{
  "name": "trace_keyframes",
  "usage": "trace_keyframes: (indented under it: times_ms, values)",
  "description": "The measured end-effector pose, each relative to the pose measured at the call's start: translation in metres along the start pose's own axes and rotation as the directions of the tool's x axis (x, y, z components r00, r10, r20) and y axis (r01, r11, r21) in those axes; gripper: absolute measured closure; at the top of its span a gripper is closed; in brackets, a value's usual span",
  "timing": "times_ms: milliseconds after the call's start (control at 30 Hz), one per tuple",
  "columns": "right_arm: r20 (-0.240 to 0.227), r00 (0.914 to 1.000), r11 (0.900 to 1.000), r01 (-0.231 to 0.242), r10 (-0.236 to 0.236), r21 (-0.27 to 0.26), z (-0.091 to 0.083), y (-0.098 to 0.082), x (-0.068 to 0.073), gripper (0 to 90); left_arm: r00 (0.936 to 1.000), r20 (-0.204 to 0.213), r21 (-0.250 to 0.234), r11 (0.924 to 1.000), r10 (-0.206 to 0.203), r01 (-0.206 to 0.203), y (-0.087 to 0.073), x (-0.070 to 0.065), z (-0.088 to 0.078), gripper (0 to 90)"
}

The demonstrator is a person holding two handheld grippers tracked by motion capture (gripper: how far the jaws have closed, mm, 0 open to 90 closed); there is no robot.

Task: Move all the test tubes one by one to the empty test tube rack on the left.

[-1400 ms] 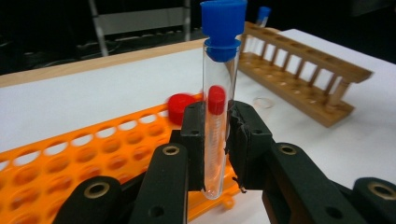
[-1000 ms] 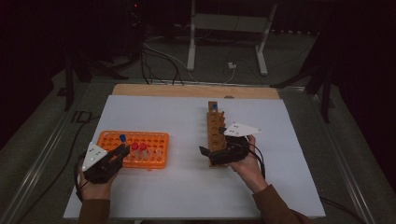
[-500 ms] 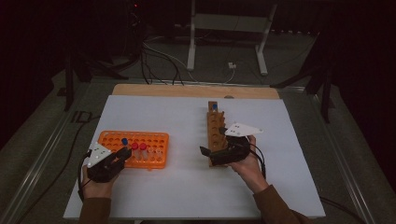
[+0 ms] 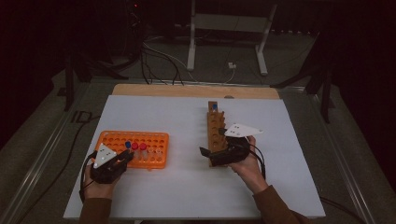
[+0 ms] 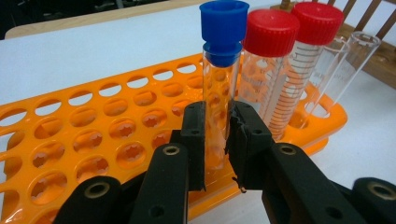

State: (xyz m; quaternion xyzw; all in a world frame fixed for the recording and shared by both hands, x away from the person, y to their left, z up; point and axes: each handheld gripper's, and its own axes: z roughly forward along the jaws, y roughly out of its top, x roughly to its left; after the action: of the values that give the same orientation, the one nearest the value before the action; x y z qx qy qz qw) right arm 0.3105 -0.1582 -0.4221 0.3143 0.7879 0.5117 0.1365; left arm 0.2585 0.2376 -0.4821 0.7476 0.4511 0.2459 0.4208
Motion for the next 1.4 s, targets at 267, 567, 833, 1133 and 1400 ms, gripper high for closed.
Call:
trace_keyframes:
  times_ms: [267, 567, 833, 1133, 1400]
  values:
    - [-0.004, 1.0, 1.0, -0.003, 0.003, 0.005, 0.002, -0.001, 0.001, 0.4, 0.9999, 0.002, 0.024, 0.9996, 0.016, -0.016, -0.003, 0.0, -0.001, 77.3]
    - [-0.012, 0.9999, 1.0, 0.0, 0.0, 0.01, 0.004, -0.003, 0.003, 0.4, 0.999, 0.0, 0.061, 0.9972, 0.044, -0.044, -0.004, -0.002, 0.003, 77.2]
    - [-0.015, 0.9999, 1.0, -0.001, 0.001, 0.008, 0.004, -0.003, 0.003, 0.4, 0.9993, 0.002, 0.067, 0.9971, 0.036, -0.036, -0.006, -0.002, 0.004, 76.6]
    - [-0.015, 0.9999, 1.0, -0.002, 0.002, 0.004, 0.003, -0.003, 0.002, 0.4, 0.9991, 0.04, -0.001, 0.9999, -0.012, 0.012, -0.005, 0.002, -0.006, 63.5]
    - [-0.003, 1.0, 1.0, 0.006, -0.006, 0.005, 0.003, -0.001, 0.0, 0.4, 0.9953, 0.083, -0.089, 0.9944, -0.049, 0.056, -0.005, 0.005, -0.014, 49.9]
